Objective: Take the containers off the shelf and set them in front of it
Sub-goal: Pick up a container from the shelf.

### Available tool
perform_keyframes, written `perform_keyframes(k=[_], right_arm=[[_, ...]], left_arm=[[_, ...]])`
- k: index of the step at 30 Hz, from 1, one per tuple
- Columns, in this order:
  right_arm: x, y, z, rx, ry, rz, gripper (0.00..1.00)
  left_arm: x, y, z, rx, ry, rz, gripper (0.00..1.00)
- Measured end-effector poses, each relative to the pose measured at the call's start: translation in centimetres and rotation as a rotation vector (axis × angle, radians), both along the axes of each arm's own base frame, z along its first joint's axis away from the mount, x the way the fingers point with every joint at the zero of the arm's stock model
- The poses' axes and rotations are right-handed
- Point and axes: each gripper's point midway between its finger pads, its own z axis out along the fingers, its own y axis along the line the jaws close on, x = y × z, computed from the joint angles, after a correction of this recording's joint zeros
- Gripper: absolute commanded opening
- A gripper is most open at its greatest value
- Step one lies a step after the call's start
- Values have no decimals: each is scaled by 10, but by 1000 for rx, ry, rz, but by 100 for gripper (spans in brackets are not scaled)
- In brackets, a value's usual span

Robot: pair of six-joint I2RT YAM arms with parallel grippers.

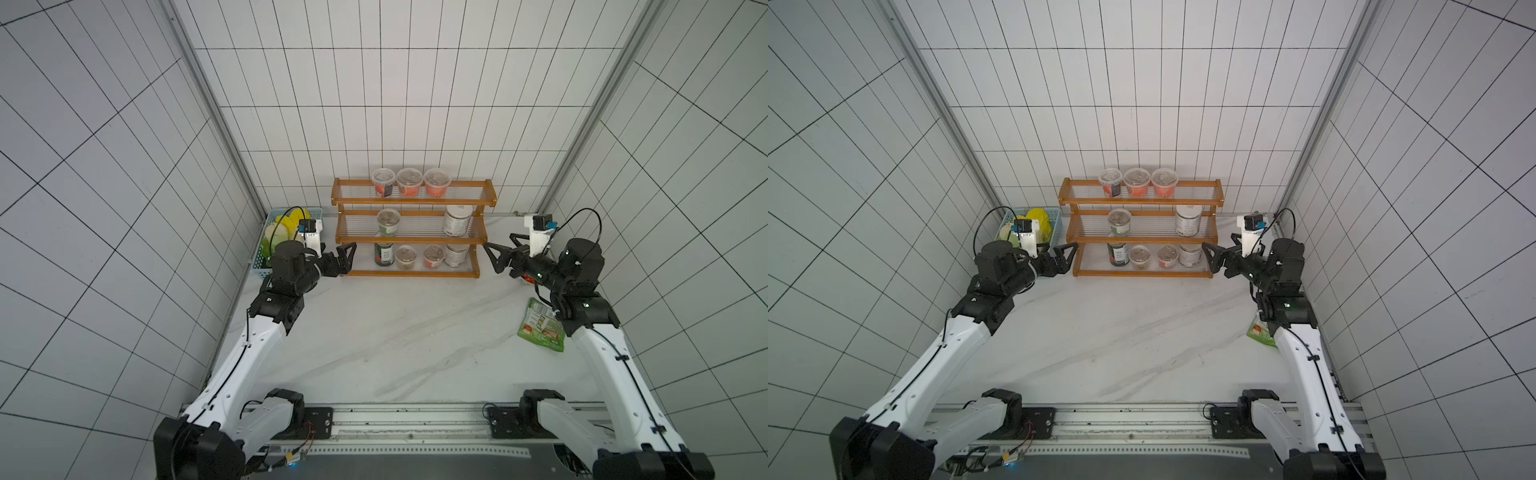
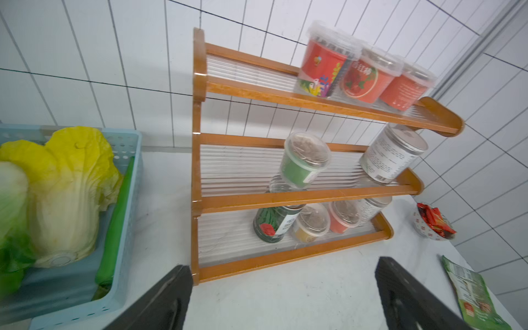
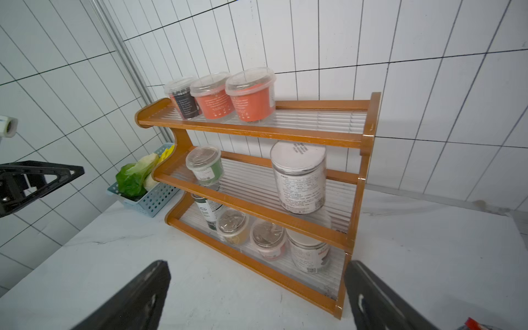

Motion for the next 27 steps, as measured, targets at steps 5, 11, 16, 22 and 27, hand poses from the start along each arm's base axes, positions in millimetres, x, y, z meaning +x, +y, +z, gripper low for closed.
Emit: perform_keyframes(k=[5,11,16,22,27], right_arm=[[-17,16,15,11,59,95,99],[-28,35,35,7,113,178,99],[-29,43,33,-14,162,198,99],[-26,44,18,-57,218,179,99],[-26,40,19,-100,210,148,99]], left_arm=[[1,-34,32,-21,-40,-129,98],[43,-54,58,-20,-53,-172,98],[81,-67,70,-9,-67,-179,98],[120,-82,62,48,-60,-168,98],[148,-81,44,116,-39,-122,97]])
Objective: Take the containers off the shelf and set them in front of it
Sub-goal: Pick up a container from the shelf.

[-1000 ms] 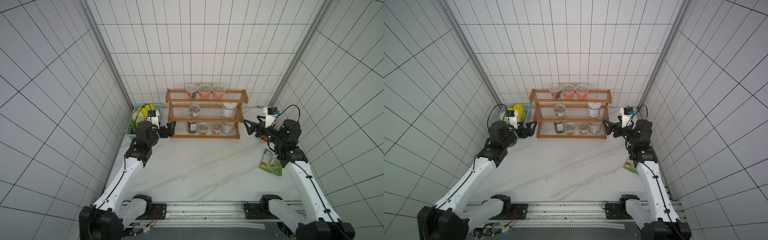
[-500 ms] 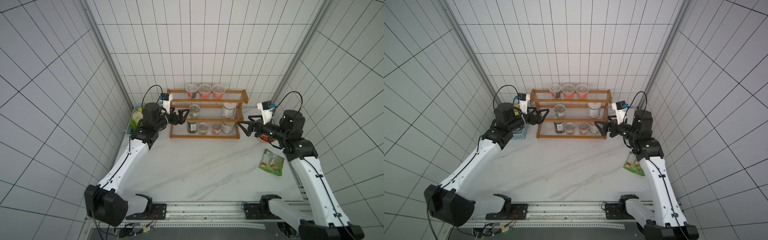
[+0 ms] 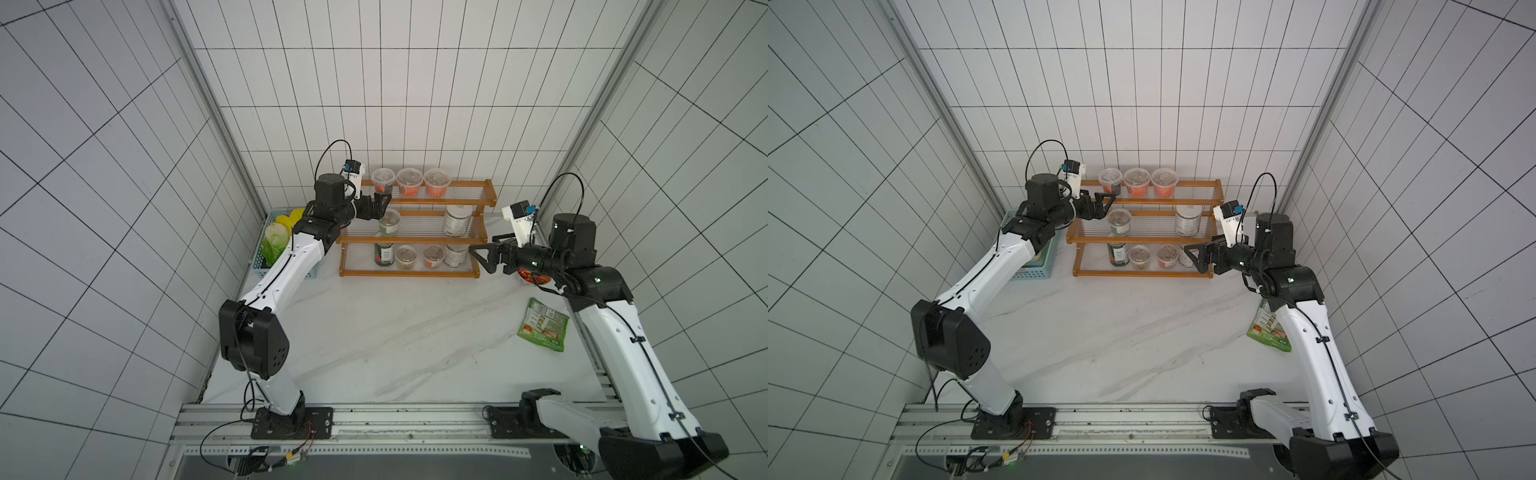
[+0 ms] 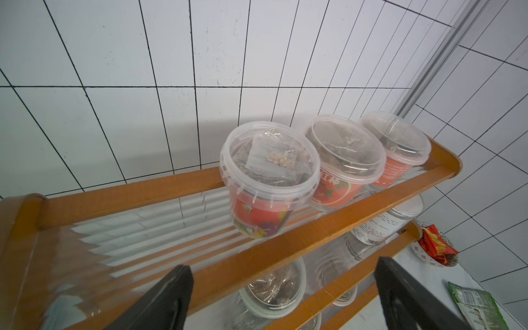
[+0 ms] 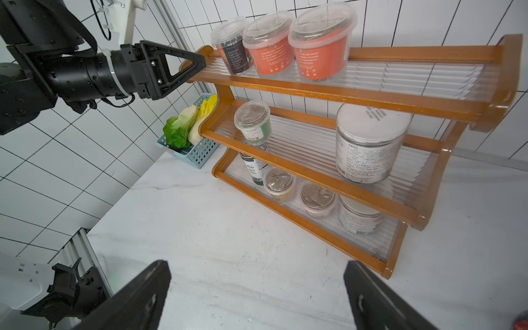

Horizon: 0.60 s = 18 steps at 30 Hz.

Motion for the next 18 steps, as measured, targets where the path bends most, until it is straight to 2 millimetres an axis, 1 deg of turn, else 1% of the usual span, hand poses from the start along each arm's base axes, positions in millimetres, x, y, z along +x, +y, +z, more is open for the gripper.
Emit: perform_keyframes(k=[6,10,18], right_arm=[[2,-6,-4,-47,-11,-28,99],[4,-9,-6,-66,-17,-40,99],[6,-11,-7,-88,-31,-51,99]], left_arm=[[27,-1,-9,65,-13,38,97],[33,-6,-18,86,-10,32,96],[49,-11,-18,97,-41,29,90]])
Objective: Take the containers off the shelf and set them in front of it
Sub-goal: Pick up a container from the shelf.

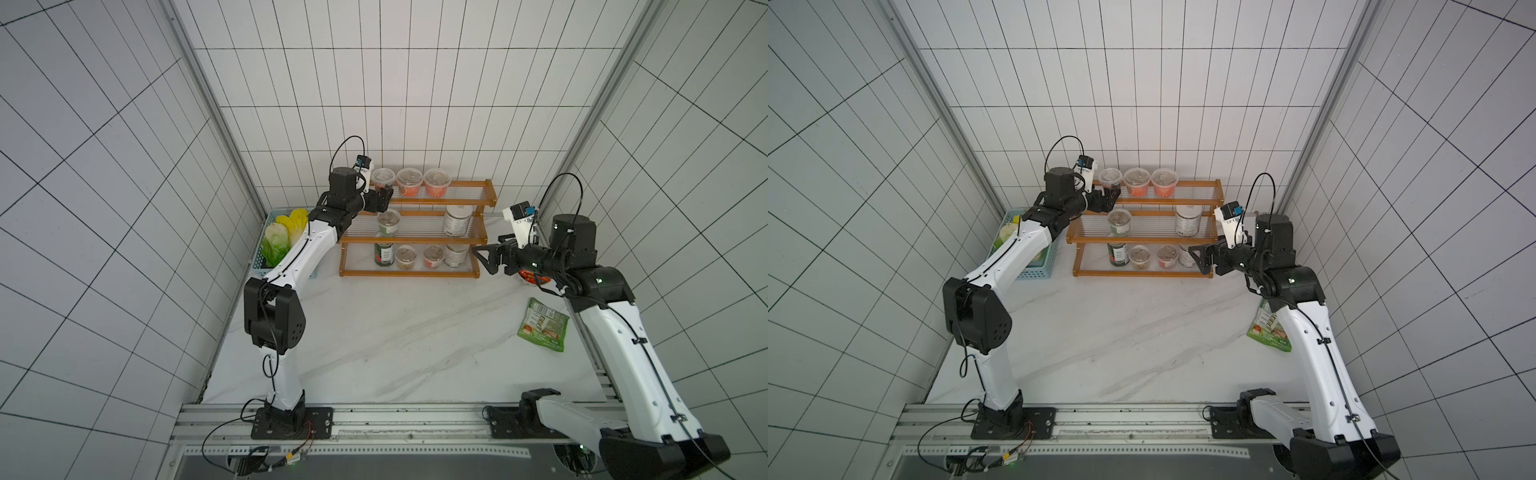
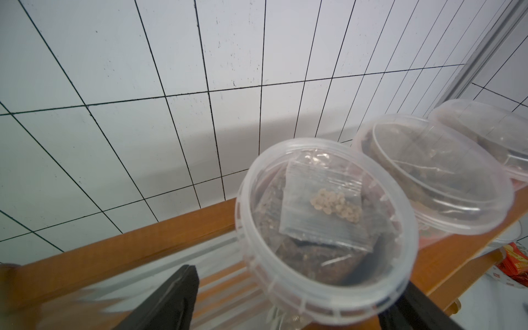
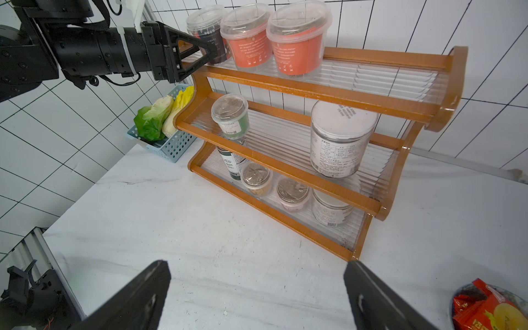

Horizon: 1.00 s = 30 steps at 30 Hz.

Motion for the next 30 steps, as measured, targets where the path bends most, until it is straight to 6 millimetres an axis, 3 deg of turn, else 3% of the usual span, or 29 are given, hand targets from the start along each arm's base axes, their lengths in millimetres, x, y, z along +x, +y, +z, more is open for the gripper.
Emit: perform_keyframes(k=[11,15,30], right_arm=[[1,-2,0,-8,-5,-8,99],[1,-2,0,-10,-8,-8,99],[0,-3,2,-13,-17,-14,99]], left_arm=[[12,-7,0,-2,-48,-21,79],[13,-8,2,5,-66,-27,68],[13,-11,3,23,-146,-39,57]])
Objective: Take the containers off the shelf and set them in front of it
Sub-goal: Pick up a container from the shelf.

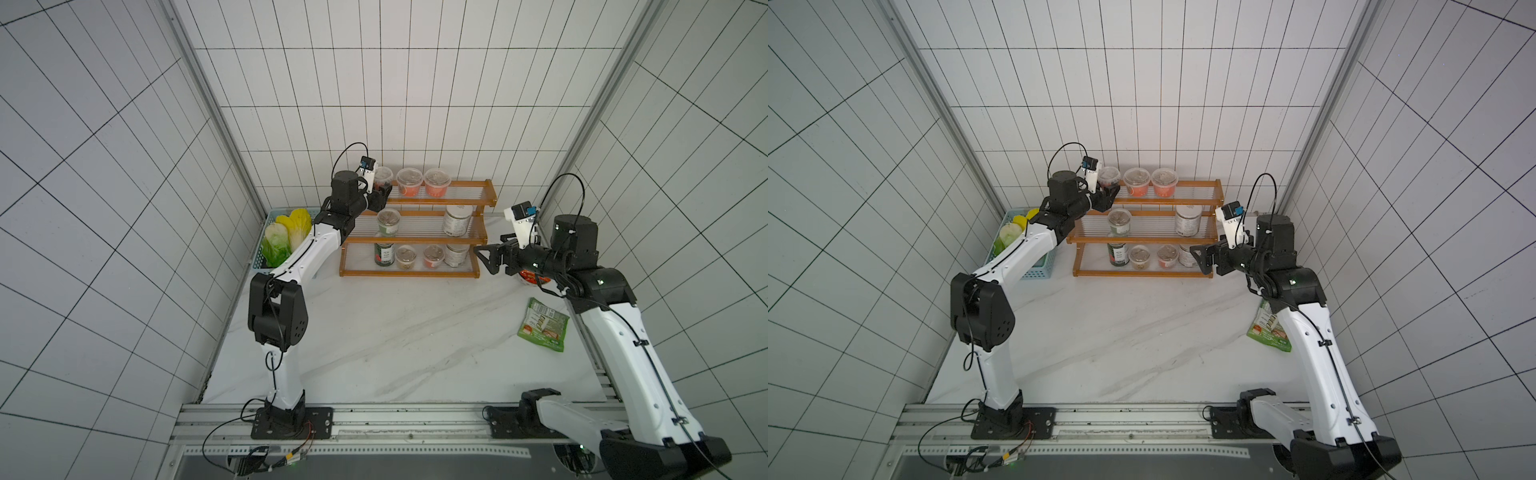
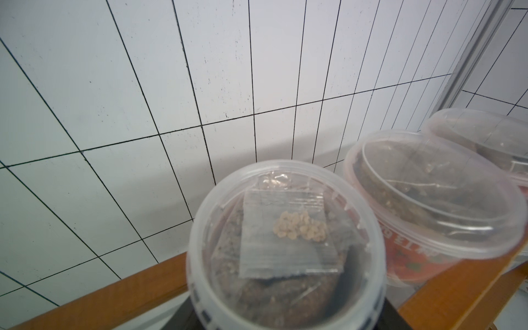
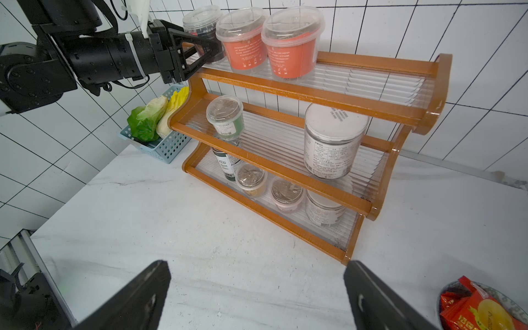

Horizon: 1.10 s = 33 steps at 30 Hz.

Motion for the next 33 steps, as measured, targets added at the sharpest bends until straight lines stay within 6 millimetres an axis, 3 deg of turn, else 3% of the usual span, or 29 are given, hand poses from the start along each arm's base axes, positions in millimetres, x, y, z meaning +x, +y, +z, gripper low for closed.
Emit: perform_keyframes(k=[11,25,29,33], right_arm=[[-2,-3,5,-2,-23,-13,99],[-2,-4,6,-1,-32,-16,99],[-2,-4,7,-1,-38,-19,99],[-2,-5,8,-1,-43,-23,99]], left_arm=[[0,0,0,9,-14,-2,53],[-22,5,17,8,-72,-4,51],[-32,10,23,6,-83,3,51],[-58,19,34,2,-91,23,51]])
